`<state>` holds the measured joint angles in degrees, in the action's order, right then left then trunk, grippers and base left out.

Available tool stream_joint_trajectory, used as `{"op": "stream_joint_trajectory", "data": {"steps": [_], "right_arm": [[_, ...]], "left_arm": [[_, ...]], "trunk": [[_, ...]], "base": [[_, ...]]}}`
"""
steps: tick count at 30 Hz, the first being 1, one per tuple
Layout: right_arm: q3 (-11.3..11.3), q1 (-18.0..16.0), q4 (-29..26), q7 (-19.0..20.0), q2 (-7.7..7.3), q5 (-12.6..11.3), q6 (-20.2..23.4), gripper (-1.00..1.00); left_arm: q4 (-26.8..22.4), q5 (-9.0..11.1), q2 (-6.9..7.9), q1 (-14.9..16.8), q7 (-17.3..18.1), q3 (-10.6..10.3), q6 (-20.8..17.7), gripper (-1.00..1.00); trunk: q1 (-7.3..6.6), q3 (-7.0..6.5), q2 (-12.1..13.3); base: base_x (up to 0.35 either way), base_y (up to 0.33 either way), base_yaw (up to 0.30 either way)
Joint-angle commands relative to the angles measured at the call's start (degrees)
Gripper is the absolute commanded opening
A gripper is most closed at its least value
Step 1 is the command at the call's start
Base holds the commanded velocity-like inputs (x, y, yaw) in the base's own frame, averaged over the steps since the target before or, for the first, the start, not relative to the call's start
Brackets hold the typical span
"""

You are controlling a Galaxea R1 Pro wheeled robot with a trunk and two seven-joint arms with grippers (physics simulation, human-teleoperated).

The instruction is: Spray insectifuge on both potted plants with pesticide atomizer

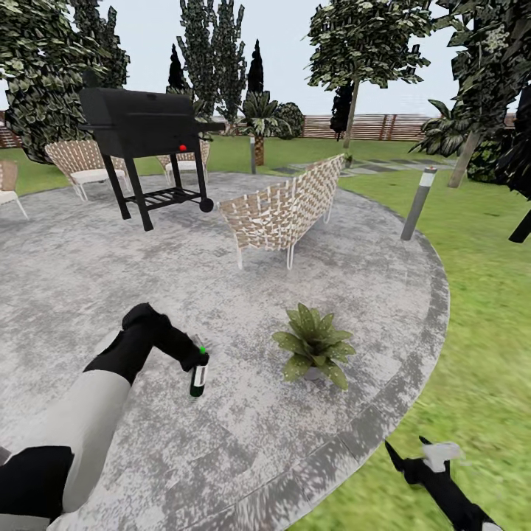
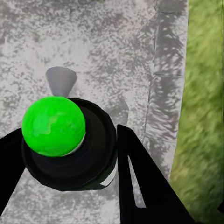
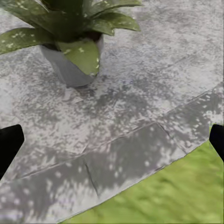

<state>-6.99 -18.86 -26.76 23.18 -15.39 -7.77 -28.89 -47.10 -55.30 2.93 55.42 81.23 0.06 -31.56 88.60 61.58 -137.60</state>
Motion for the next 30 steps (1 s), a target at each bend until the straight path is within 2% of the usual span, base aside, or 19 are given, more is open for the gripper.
{"op": "stream_joint_trajectory", "data": {"steps": [1,2,4,5,7,9,11,12,13,15,16,17,22,24,25,28,30], "right_arm": [[-0.1,0.0,-3.9,4.8,-0.17,-0.6,2.5,1.0],[0.0,0.0,-6.8,7.7,-0.23,-0.6,5.2,1.0],[0.0,0.0,-15.2,15.4,-0.27,-0.6,14.6,1.0],[-0.1,0.0,-20.2,19.9,-0.26,-0.6,20.6,1.0],[-0.2,0.0,-27.9,25.3,-0.25,-0.7,29.4,1.0],[-0.2,0.0,-34.7,27.2,-0.23,-0.8,34.9,1.0],[0.0,0.0,-47.7,28.4,0.22,-0.9,45.1,1.0],[0.1,0.0,-50.1,28.5,0.32,-0.9,47.0,1.0],[2.2,0.0,-54.3,28.6,0.93,-1.0,49.8,1.0],[5.1,0.0,-56.0,28.6,1.25,-1.0,51.6,1.0],[5.5,0.0,-56.2,28.6,1.29,-1.0,52.4,1.0],[5.9,0.0,-56.5,28.6,1.32,-1.0,54.0,1.0],[6.0,0.0,-56.6,28.7,1.33,-1.0,54.4,1.0],[7.0,0.0,-56.6,28.8,1.33,-1.0,54.5,1.0],[8.2,0.0,-56.6,28.9,1.29,-1.0,54.5,-1.0],[9.7,0.0,-56.6,29.2,1.25,-0.9,54.5,-1.0],[10.1,0.0,-56.7,29.3,1.25,-0.9,54.5,-1.0]], "left_arm": [[0.2,0.0,-0.02,-0.1,0.3,1.5,1.8,-1.0],[0.3,0.1,-0.05,-0.3,0.3,2.0,3.1,-1.0],[0.4,0.3,-0.09,-0.9,0.3,2.7,4.9,-1.0],[0.4,0.3,-0.1,-1.2,0.3,2.9,5.4,-1.0],[0.4,0.4,-0.08,-1.7,0.3,3.0,5.7,-1.0],[0.4,0.3,-0.02,-1.9,0.5,3.1,5.8,-1.0],[0.4,0.3,0.12,-2.1,1.0,3.2,5.7,-1.0],[0.4,0.3,0.11,-2.1,1.1,3.1,5.7,-1.0],[0.4,0.4,-0.02,-2.2,1.4,2.9,5.9,-1.0],[0.4,0.3,-0.57,-2.4,1.8,2.7,6.0,-1.0],[0.4,0.3,-0.87,-2.5,2.1,2.7,6.0,-1.0],[0.4,0.3,-2.04,-2.6,2.4,2.6,6.1,-1.0],[0.5,0.3,-4.63,-2.9,3.3,2.6,8.9,-1.0],[0.5,0.2,-5.47,-3.2,3.8,2.5,10.2,-1.0],[0.5,0.2,-5.77,-3.3,3.9,2.5,10.7,-1.0],[0.5,0.2,-6.04,-3.4,4.2,2.3,11.3,-1.0],[0.5,0.2,-6.07,-3.4,5.1,1.2,13.0,-1.0]], "trunk": [[-0.01,0.05,0.0],[-0.01,0.05,0.0],[-0.01,0.05,0.0],[-0.01,0.05,0.0],[-0.01,0.05,0.0],[-0.01,0.05,0.0],[-0.01,0.05,0.0],[-0.01,0.05,0.0],[-0.01,0.05,0.0],[-0.01,0.05,0.0],[-0.01,0.05,0.0],[-0.01,0.05,0.0],[-0.01,0.05,0.0],[-0.01,0.05,0.0],[-0.01,0.05,0.0],[-0.01,0.05,0.0],[-0.01,0.05,0.0]], "base": [[0.0,0.0,0.0],[0.0,0.0,0.0],[0.0,0.0,0.0],[0.0,0.0,0.0],[0.0,0.0,0.0],[0.0,0.0,0.0],[0.0,0.0,0.0],[0.0,0.0,0.0],[0.0,0.0,0.0],[0.0,0.0,0.0],[0.0,0.0,0.0],[0.0,0.0,0.0],[0.0,0.0,0.0],[0.0,0.0,0.0],[0.0,0.0,0.0],[0.0,0.0,0.0],[0.0,0.0,0.0]]}}
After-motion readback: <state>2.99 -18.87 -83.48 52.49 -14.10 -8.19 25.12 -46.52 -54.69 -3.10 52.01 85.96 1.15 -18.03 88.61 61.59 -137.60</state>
